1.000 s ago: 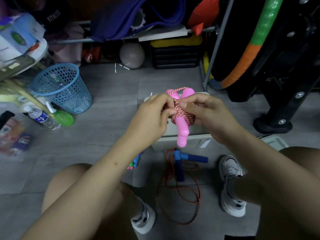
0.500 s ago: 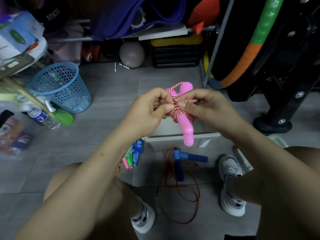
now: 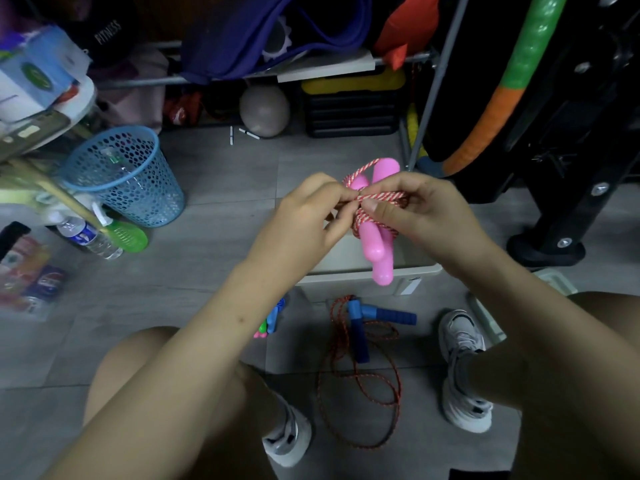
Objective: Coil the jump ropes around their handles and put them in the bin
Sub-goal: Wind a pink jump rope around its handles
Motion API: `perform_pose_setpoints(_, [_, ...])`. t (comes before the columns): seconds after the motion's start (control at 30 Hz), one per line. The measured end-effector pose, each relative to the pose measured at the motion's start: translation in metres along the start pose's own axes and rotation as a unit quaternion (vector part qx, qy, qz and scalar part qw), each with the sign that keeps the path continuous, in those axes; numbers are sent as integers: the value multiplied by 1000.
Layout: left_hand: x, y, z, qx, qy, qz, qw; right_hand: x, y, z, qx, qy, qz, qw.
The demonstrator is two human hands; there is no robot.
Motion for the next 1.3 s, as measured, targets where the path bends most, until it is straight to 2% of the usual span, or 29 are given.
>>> perform_pose_setpoints(0.2, [0,-3,0,9,-14,10,1000,-2,-2,-5,21,6,9,1000])
perform_pose_setpoints(0.33, [2,-3,-1,-65,10,57,996,1,-2,-4,18,0,37,999])
perform_pose_setpoints(0.47, [5,-1,-1,-133,83,30,987,2,-2,-5,8,-11,50,999])
perform_pose_setpoints(0.63, [13,8,4,-252,184,-17,950,7,-2,-9,-12,48,27,998])
perform_pose_setpoints(0.73, [17,11,13,-309,275,-43,909,10,-4,-9,-22,67,20,997])
perform_pose_setpoints(0.8, [17,11,17,-327,324,-49,887,11,-5,-9,-26,61,31,997])
perform_pose_setpoints(0.9, [18,9,18,-331,361,-40,871,11,-6,-7,-33,69,56,995])
perform_pose_setpoints(0.97, [18,10,18,-315,356,-20,880,11,-8,-6,-32,91,70,993])
perform_pose_setpoints(1.13, [15,7,11,-216,210,59,952,11,-6,-10,-30,111,49,992])
perform_pose_setpoints(1.3, [1,2,2,-136,57,17,989,12,-9,-7,-38,128,25,991])
Point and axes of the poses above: each hand's wrist, its own y-axis away from the middle knuckle, its own x-axis out of the palm, z = x × y, the point moved 7 cm from there along -y, towards the middle knuckle, and after that the axes turned 5 degrees about x, right-handed, at the moved point
